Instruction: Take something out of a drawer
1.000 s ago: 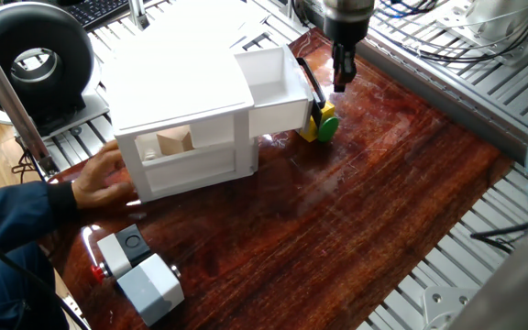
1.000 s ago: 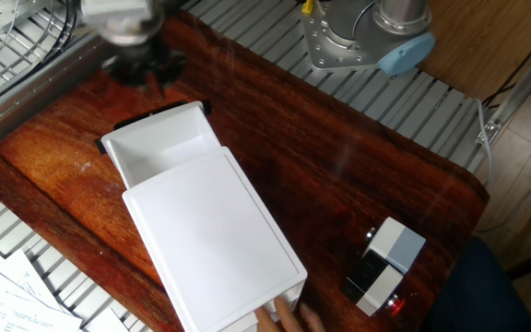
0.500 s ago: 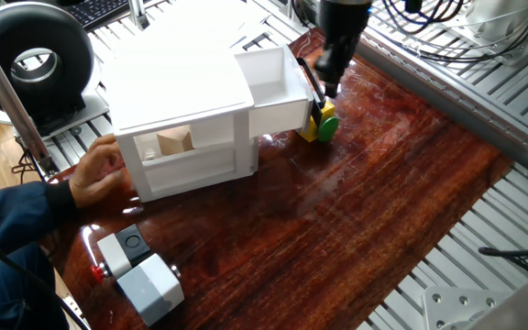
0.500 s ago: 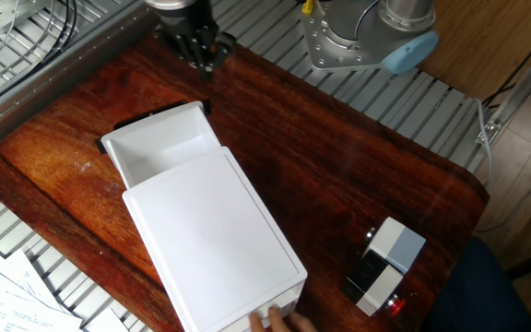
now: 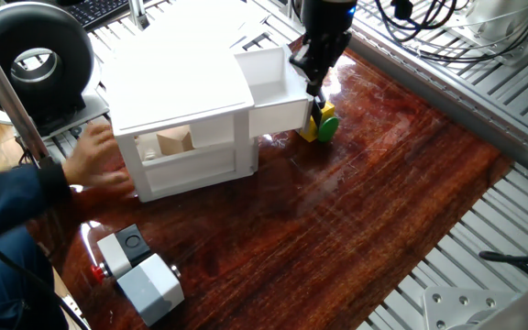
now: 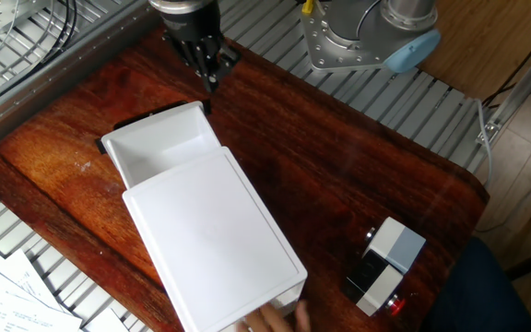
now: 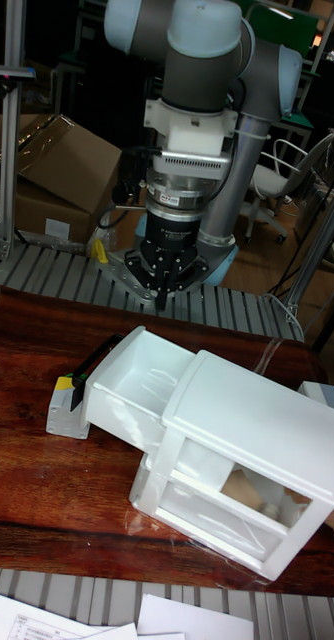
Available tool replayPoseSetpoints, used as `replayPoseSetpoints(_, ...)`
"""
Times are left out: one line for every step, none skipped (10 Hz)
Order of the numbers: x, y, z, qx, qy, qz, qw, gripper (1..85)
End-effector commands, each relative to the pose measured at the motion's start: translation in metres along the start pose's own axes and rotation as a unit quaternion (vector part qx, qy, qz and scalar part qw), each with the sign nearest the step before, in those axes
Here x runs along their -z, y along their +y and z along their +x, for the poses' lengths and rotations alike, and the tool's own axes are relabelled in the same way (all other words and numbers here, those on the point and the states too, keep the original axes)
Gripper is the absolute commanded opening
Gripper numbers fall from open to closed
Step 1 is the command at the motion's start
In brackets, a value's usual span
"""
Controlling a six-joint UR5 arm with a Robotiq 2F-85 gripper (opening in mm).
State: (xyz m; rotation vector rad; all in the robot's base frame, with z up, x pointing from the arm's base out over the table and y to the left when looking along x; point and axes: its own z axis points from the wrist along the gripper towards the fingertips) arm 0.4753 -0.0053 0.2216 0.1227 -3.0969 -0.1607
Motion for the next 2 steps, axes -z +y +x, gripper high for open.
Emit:
replayPoseSetpoints(0.0014, 0.0095, -0.0117, -0.006, -0.013, -0.014, 0.9998, 1.0)
replayPoseSetpoints(0.0014, 0.0091, -0.0109, -0.003, -0.011, -0.012, 0.9999, 1.0)
